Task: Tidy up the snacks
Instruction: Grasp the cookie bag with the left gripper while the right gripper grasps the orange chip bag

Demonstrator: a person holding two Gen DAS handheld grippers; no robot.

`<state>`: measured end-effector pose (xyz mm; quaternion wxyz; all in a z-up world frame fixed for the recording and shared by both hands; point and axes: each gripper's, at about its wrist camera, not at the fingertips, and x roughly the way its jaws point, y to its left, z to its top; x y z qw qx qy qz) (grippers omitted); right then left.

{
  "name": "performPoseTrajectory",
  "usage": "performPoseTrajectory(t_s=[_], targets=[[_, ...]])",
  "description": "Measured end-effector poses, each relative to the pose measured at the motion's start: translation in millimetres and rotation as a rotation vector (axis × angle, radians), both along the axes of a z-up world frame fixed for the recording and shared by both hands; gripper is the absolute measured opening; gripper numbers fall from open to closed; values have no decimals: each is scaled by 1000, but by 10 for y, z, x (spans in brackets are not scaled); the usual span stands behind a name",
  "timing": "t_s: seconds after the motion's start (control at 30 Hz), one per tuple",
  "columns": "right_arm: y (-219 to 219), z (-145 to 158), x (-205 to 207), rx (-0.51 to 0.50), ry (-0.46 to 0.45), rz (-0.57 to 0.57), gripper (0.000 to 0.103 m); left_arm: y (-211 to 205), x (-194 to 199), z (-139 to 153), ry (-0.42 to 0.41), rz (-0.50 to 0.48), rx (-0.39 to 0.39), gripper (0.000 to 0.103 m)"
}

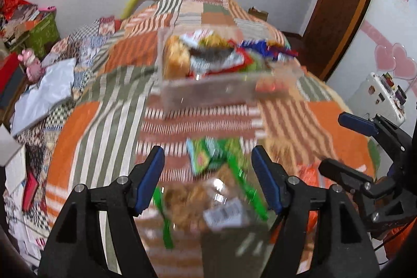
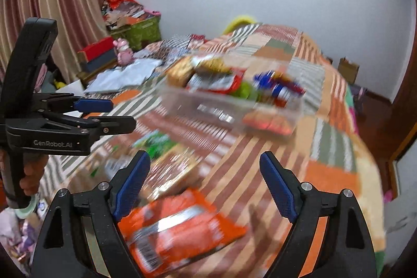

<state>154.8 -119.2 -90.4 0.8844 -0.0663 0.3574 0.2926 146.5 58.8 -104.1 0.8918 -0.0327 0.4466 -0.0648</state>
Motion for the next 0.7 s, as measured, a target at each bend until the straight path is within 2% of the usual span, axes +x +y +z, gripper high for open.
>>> performPoseTrajectory(t_s=[0.17,0.33,0.43,0.5,0.6,0.7], targets=[[136,-194,-121,-39,16,0,84,23,-144,-220,37,5,3,69],[90,-338,-156,-66,45,-13,84,17,-212,-444,74,8,1,69],[-3,-373,-212,-59,55,-20,86,23,-294,-515,61,14,15,78],[-60,-403,-245,-54,60,-35,94,24,-352,-566,55,11,30,82],[-175,-451,-270,-25,88,-55,96,48,-389,-606,53,6,35,84],[-230,-502,-255,2,131,-63,97,94,-359,-640,61,10,19,92]])
